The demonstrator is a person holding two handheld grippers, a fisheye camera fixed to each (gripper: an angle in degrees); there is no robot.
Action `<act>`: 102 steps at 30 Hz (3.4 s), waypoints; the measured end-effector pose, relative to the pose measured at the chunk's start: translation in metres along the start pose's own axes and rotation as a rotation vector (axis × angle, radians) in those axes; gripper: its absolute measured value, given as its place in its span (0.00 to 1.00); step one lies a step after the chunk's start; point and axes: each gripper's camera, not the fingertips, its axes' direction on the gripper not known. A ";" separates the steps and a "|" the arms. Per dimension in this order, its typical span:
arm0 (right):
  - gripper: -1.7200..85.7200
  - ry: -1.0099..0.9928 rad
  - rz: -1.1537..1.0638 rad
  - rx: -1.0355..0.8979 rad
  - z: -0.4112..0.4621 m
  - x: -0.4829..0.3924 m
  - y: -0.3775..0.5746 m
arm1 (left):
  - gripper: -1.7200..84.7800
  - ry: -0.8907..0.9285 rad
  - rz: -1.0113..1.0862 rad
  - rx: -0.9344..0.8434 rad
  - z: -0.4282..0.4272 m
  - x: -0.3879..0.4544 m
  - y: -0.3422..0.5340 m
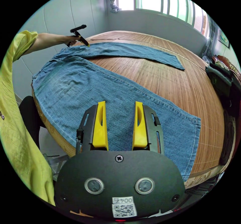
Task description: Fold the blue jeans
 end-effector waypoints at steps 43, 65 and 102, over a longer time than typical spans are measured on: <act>0.18 -0.742 0.688 0.150 -0.064 0.253 -0.135 | 0.03 0.230 -0.320 0.508 0.021 0.174 0.519; 0.14 -0.764 0.836 0.210 0.043 0.390 -0.271 | 0.03 0.293 -0.349 0.591 0.046 0.153 0.594; 0.01 -0.282 0.498 -0.141 -0.187 0.151 -0.004 | 0.14 0.468 -0.346 0.586 -0.053 0.122 0.641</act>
